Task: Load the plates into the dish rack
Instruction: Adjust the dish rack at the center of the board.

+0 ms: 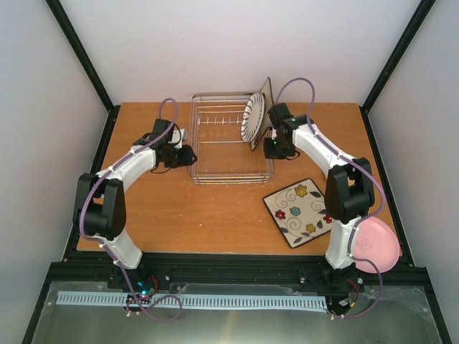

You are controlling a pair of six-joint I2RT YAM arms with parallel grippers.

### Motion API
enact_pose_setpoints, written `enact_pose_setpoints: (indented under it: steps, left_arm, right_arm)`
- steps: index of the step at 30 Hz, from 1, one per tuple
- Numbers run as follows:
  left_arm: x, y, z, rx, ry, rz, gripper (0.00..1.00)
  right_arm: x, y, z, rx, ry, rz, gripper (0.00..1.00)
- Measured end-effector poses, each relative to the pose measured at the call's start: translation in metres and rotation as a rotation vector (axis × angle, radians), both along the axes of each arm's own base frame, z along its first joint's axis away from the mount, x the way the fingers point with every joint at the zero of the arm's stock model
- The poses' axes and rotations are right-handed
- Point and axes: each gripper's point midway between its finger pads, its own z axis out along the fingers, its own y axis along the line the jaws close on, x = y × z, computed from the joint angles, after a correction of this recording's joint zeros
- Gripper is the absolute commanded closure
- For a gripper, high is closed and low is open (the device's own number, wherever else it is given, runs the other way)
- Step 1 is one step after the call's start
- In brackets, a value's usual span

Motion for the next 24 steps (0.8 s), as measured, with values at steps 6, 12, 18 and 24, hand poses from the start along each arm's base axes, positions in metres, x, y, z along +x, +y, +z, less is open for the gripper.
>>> enact_pose_setpoints:
  steps: [6, 12, 18, 24]
  left_arm:
    - [0.002, 0.003, -0.009, 0.050, 0.011, 0.023, 0.86]
    - [0.007, 0.019, -0.007, 0.131, -0.005, 0.072, 0.87]
    - [0.003, 0.037, -0.005, 0.209, -0.004, 0.116, 0.87]
    - [-0.002, 0.058, 0.006, 0.226, -0.020, 0.163, 0.85]
  right_arm:
    - [0.015, 0.009, 0.001, -0.025, -0.012, 0.019, 0.97]
    - [0.027, 0.025, 0.001, -0.052, -0.022, 0.053, 0.97]
    - [0.039, 0.044, 0.002, -0.050, -0.029, 0.077, 0.97]
    - [0.042, 0.059, 0.002, -0.045, -0.039, 0.101, 0.97]
